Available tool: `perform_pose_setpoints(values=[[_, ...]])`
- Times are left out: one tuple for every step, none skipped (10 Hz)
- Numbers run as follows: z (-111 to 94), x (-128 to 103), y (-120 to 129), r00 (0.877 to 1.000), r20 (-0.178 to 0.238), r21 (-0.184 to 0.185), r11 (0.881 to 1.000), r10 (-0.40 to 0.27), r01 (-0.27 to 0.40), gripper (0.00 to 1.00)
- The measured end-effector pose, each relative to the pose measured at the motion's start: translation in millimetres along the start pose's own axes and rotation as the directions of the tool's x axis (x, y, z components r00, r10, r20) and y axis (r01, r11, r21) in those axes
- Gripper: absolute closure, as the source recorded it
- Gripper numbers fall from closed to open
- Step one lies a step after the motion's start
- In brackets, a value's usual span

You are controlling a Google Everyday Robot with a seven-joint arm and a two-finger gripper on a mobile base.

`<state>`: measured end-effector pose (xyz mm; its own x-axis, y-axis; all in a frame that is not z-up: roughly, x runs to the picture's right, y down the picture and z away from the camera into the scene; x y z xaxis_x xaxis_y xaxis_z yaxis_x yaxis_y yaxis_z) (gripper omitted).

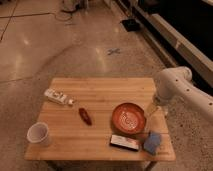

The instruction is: Place the white sponge in the ceramic bowl

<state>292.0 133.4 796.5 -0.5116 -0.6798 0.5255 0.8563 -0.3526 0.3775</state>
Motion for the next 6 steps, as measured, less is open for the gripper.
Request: perform_pose_setpoints(values=[[6.7, -12.3, 3.2, 0.998, 0.016, -0.002, 0.999, 0.054, -0.054, 0.20], [10.0, -22.0, 5.6, 0.995, 0.025, -0.007, 0.995, 0.100, -0.100, 0.20], [12.7, -31.8, 6.0, 0.989, 0.031, -0.008, 0.989, 0.147, -0.147, 0.20], [14.0, -42.3, 5.7, 0.982, 0.037, -0.009, 0.983, 0.186, -0.185, 0.20], [14.4, -53.9, 2.2, 0.973, 0.040, -0.012, 0.974, 0.227, -0.227, 0.20], [15.9, -64.5, -5.4, 0.964, 0.041, -0.016, 0.965, 0.264, -0.263, 0.20]])
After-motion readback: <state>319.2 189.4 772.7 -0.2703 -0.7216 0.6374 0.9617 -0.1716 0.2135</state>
